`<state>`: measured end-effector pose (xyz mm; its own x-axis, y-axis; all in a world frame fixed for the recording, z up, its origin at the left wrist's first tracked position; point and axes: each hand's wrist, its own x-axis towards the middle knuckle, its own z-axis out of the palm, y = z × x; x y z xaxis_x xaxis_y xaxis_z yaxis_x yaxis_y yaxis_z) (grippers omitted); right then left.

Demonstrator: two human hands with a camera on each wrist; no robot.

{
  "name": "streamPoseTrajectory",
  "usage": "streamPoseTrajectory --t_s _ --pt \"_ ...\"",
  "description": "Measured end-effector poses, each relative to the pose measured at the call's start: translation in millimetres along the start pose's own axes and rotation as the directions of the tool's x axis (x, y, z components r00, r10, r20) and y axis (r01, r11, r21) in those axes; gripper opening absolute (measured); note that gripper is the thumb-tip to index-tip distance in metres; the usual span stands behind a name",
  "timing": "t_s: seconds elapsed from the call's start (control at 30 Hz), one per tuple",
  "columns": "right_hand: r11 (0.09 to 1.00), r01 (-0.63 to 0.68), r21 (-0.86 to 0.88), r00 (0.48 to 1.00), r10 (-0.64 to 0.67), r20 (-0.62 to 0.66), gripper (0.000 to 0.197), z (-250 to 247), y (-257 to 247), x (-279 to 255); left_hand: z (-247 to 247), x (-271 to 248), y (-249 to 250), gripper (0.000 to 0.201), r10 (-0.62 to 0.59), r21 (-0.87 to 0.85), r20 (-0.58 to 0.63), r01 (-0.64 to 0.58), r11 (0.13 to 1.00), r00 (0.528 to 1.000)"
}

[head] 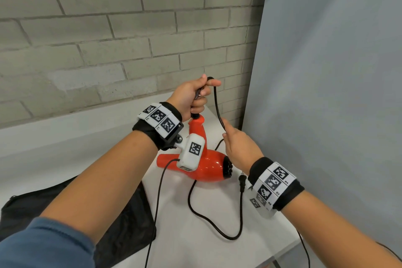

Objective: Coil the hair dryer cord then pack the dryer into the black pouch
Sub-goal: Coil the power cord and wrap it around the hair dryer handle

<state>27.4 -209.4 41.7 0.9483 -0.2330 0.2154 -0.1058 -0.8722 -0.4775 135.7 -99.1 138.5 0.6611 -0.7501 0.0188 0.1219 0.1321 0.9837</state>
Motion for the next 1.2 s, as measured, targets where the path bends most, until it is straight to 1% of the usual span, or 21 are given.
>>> streamPoseTrajectory --t_s 0.13,0.2,0.3,0.4,0.43,0.47,0.5,0.57,0.6,0.63,0.7,0.73,0.77,0.8,0.87,0.93,0.97,1.03,1.13,1.2 --pt "1.000 0.014 -0.024 1.000 -0.014 0.012 0.047 0 3 0 3 2 -1 0.037 -0.017 0.038 0.030 0.016 0.999 0.999" --pt "0.997 0.030 -0.070 0.998 -0.026 0.054 0.048 1 3 -1 3 3 -3 0.037 -0.025 0.033 0.041 0.024 0.999 0.999" --pt "0.977 0.111 -0.185 0.988 -0.088 0.127 0.047 0 -1 -7 3 5 -8 0.036 -0.008 -0.030 0.028 0.009 1.000 1.000" --pt "0.922 0.198 -0.331 0.978 -0.165 0.125 0.039 -6 -7 -12 4 4 -12 0.035 0.014 -0.065 0.023 -0.013 0.998 1.000" --pt "0.903 0.226 -0.364 0.974 -0.208 0.087 0.036 -10 -9 -12 4 3 -13 0.035 0.009 -0.063 0.037 -0.007 0.998 0.999" --pt "0.887 0.256 -0.384 0.963 -0.269 0.021 0.034 -14 -10 -11 4 2 -14 0.034 0.005 -0.051 0.053 -0.003 0.999 0.999" --pt "0.870 0.294 -0.396 0.936 -0.346 -0.065 0.032 -20 -12 -10 4 1 -14 0.034 0.006 -0.027 0.067 -0.004 1.000 0.998" --pt "0.843 0.355 -0.403 0.850 -0.471 -0.236 0.031 -34 -16 -8 5 -1 -14 0.033 0.013 0.039 0.083 -0.016 0.999 0.997" --pt "0.829 0.375 -0.415 0.811 -0.510 -0.286 0.029 -41 -19 -6 6 -2 -15 0.033 0.015 0.074 0.080 -0.021 0.997 0.997" --pt "0.820 0.390 -0.419 0.791 -0.531 -0.303 0.029 -48 -23 -3 8 -2 -15 0.034 0.018 0.104 0.076 -0.026 0.994 0.997" --pt "0.837 0.402 -0.371 0.780 -0.526 -0.340 0.028 -61 -33 6 13 -3 -17 0.038 0.035 0.169 0.055 -0.044 0.985 0.998" --pt "0.866 0.390 -0.315 0.786 -0.491 -0.375 0.027 -66 -36 12 16 -4 -17 0.044 0.042 0.205 0.043 -0.050 0.978 0.998" --pt "0.900 0.367 -0.234 0.807 -0.433 -0.400 0.025 -71 -39 18 20 -5 -17 0.052 0.043 0.236 0.039 -0.051 0.970 0.998" --pt "0.931 0.336 -0.142 0.842 -0.364 -0.398 0.021 -74 -40 25 21 -5 -17 0.057 0.042 0.257 0.045 -0.052 0.965 0.998" --pt "0.963 0.269 0.032 0.917 -0.245 -0.315 0.016 -78 -41 36 22 -6 -16 0.057 0.034 0.252 0.069 -0.050 0.967 0.997" --pt "0.964 0.211 0.165 0.960 -0.172 -0.220 0.017 -79 -43 41 17 -7 -14 0.061 -0.006 0.220 0.069 -0.009 0.975 0.998" --pt "0.955 0.194 0.223 0.969 -0.152 -0.195 0.020 -78 -43 42 14 -6 -13 0.064 -0.022 0.203 0.059 0.010 0.979 0.998" --pt "0.931 0.187 0.313 0.974 -0.134 -0.183 0.028 -73 -42 42 10 -5 -13 0.063 -0.017 0.191 0.033 0.011 0.981 0.999" --pt "0.899 0.191 0.393 0.976 -0.133 -0.171 0.031 -71 -36 45 5 -6 -12 0.054 0.012 0.163 0.025 -0.016 0.986 1.000" --pt "0.892 0.190 0.410 0.976 -0.128 -0.174 0.031 -71 -32 49 1 -6 -13 0.047 0.003 0.133 0.063 -0.011 0.991 0.998"
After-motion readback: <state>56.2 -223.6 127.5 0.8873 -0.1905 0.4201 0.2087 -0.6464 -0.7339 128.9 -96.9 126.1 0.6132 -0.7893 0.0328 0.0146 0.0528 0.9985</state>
